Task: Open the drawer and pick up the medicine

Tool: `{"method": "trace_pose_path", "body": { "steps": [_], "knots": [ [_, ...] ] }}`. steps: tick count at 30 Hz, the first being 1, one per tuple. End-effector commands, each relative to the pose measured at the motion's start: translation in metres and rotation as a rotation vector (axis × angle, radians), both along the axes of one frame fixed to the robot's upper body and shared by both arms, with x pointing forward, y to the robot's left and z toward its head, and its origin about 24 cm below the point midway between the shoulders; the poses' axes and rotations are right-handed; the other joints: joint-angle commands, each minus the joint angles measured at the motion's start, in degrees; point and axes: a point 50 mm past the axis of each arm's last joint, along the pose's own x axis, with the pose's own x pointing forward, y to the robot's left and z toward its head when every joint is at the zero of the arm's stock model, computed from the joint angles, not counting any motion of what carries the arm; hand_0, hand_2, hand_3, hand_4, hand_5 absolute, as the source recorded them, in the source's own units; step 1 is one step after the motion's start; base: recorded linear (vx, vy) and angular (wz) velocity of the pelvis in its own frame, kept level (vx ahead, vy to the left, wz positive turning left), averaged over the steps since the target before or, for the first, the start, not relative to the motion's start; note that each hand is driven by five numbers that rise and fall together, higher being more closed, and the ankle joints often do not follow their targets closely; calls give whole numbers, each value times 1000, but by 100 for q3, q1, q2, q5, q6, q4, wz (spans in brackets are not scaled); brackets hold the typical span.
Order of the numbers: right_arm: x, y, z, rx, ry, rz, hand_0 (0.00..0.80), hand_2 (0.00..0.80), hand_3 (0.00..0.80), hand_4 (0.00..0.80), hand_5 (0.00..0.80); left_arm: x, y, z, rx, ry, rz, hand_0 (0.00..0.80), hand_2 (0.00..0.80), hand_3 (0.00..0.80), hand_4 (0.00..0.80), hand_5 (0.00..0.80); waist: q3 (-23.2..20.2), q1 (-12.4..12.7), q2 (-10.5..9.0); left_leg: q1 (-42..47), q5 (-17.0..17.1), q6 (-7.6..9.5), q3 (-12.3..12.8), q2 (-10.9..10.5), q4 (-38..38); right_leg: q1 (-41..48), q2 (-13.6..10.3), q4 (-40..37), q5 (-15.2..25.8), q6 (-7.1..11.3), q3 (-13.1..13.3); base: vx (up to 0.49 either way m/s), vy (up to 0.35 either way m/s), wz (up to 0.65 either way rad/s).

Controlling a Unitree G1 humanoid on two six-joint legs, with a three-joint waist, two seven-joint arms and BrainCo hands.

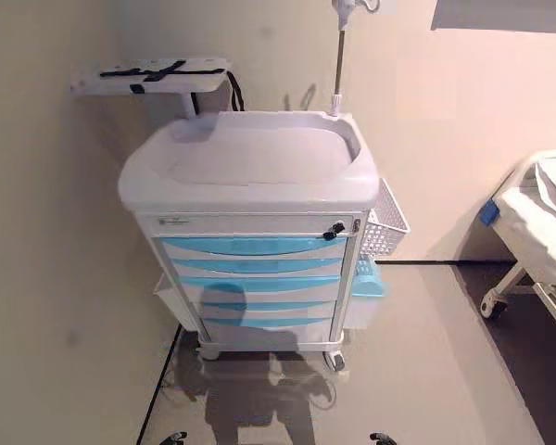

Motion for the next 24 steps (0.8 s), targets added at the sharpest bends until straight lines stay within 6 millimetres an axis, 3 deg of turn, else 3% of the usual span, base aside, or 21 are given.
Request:
{"method": "trace_pose_path", "body": {
  "steps": [1, 24],
  "knots": [
    [23, 5, 3, 6, -62, 6, 0, 0, 0, 0, 0, 14, -13, -1, -26, -14, -76, 0, 0, 0, 0, 0, 74, -67, -333, -89, -566, 256, 6, -341, 352, -450, -245, 260, 141, 355, -97, 0, 0, 0],
    [23, 6, 3, 2, -58, 35, 0, 0, 0, 0, 0, 11, -11, -1, -46, -15, 16, 0, 0, 0, 0, 0, 136, -13, -385, -115, -608, 275, -17, -353, 385, -464, -258, 294, 114, 362, -120, 0, 0, 0]
  ]
}}
